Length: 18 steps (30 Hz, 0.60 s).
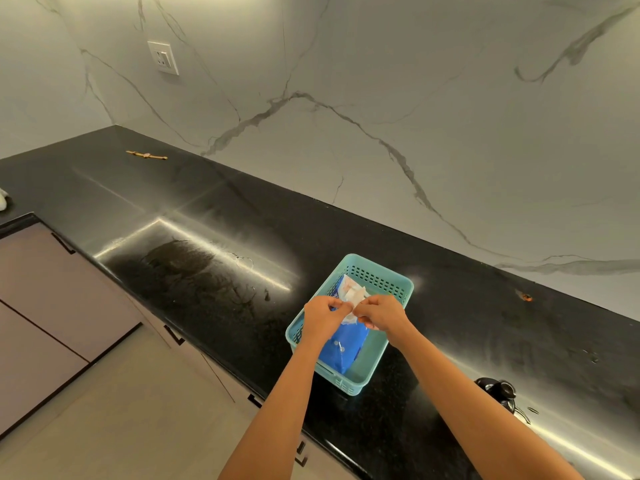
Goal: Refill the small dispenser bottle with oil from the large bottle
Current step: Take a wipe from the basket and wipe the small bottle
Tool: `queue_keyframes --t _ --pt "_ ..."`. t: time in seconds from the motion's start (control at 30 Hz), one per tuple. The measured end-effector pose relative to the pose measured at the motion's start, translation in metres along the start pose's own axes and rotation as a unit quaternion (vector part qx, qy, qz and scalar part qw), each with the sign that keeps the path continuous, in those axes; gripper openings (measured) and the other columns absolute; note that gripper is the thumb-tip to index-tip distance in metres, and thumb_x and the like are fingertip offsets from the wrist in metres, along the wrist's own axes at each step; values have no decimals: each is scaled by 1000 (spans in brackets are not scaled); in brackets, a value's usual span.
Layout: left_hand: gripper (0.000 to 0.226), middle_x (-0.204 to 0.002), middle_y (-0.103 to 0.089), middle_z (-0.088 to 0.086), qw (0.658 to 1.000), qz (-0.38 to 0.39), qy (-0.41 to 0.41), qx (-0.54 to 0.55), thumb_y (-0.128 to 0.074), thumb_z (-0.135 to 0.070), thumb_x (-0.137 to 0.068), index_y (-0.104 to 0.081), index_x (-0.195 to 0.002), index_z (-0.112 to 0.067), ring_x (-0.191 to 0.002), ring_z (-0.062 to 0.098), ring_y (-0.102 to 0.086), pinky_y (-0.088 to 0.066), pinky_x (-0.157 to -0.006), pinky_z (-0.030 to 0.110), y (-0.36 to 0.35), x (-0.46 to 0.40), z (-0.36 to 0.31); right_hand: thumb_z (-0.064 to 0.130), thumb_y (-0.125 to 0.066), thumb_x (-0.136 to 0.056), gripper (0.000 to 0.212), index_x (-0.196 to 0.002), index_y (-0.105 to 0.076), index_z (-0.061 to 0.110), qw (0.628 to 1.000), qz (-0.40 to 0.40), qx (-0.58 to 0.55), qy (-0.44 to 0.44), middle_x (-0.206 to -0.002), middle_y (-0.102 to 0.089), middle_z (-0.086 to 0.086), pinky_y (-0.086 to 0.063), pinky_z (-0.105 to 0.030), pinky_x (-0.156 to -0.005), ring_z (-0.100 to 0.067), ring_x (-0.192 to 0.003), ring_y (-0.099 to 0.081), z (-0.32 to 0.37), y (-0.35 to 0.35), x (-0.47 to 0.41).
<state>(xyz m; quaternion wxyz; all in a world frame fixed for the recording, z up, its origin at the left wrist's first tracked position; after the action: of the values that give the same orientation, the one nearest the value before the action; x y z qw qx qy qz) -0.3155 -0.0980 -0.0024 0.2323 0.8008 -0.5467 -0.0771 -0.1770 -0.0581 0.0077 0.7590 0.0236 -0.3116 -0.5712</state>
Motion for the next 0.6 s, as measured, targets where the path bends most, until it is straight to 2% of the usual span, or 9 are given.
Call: queue_keyframes --t 0.07,0.13,0.27,0.33,0.43,0.5,0.6 --pt "25 -88 -63 1 1000 1 7 5 -66 -25 -86 -69 -98 -4 -83 14 -59 -42 -61 11 -1 1 1 5 -68 -75 16 -60 -64 10 1000 20 -4 1 -63 -60 -7 -46 -21 -60 -14 -57 -50 0 -3 0" --pt "18 -87 -63 0 1000 7 6 14 -65 -22 -86 -69 -94 -7 -84 15 -60 -43 -62 11 -2 1 0 4 -67 -75 17 -59 -63 11 999 33 -3 3 -64 -59 -7 -46 -21 -62 -14 -58 -50 0 -5 0" --pt "26 -106 -64 4 1000 17 3 8 -62 -21 -88 -66 -108 -5 -96 14 -57 -43 -81 19 -3 0 0 3 -65 -75 17 -60 -61 10 999 43 -20 3 -63 -58 -6 -45 -19 -58 -13 -57 -49 0 -6 2" --pt "24 -111 -60 3 1000 22 -4 7 -61 -19 -89 -64 -109 -4 -98 12 -54 -42 -86 21 -3 0 -2 2 -63 -75 16 -61 -60 10 998 44 -34 -2 -63 -59 -7 -45 -19 -58 -13 -57 -50 -1 -6 1" --pt "17 -108 -52 1 999 30 -18 2 -59 -13 -89 -64 -100 -1 -101 14 -54 -45 -87 21 -2 0 -4 4 -62 -77 13 -65 -59 9 998 27 -59 -10 -66 -62 -8 -49 -23 -63 -16 -63 -55 -5 -5 -1" --pt "19 -109 -49 -1 999 40 -25 -2 -59 -15 -90 -64 -102 0 -103 14 -53 -42 -87 19 -3 0 -5 11 -65 -80 13 -67 -60 10 997 19 -71 -4 -65 -64 -7 -51 -25 -65 -16 -64 -58 -6 -5 0" --pt "21 -112 -48 0 998 50 -34 -8 -58 -18 -92 -63 -104 -2 -103 11 -50 -43 -89 20 -5 1 -5 14 -68 -80 18 -64 -63 10 998 8 -64 17 -60 -63 -5 -48 -23 -59 -14 -56 -53 -2 -4 2"
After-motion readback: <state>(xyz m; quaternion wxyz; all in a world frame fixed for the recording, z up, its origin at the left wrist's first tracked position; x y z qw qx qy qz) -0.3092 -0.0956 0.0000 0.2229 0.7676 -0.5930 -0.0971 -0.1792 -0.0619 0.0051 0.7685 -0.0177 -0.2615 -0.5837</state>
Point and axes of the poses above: each hand's wrist, its own x-axis away from the middle knuckle, its own y-axis out of the back of the hand, z = x × y, the point moved 7 cm from there along -x, towards the middle knuckle
